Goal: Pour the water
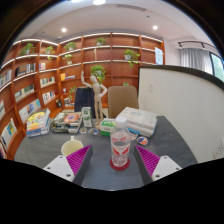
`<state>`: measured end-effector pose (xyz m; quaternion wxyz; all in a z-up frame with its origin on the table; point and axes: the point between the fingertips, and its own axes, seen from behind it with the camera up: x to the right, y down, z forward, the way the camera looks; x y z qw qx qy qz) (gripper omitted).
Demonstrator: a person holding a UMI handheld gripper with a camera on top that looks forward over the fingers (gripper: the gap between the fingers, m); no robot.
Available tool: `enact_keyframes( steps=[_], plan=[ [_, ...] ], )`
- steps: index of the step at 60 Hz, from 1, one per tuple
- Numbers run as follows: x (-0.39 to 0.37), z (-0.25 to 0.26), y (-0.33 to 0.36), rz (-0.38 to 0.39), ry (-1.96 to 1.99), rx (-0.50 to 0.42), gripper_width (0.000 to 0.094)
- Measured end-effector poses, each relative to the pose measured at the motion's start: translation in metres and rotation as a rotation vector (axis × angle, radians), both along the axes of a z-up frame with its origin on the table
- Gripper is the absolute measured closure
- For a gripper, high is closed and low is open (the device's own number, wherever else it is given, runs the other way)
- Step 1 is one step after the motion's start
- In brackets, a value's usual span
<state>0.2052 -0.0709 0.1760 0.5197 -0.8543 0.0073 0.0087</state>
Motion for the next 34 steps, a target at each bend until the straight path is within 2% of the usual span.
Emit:
enact_keyframes(
  steps=[16, 34],
  plan=[
    [-0.013, 0.046, -0.003, -0.005, 0.008, 0.05, 0.0065],
    [-0.016, 0.039, -0.007, -0.017, 0.021, 0.018, 0.0067]
  ],
)
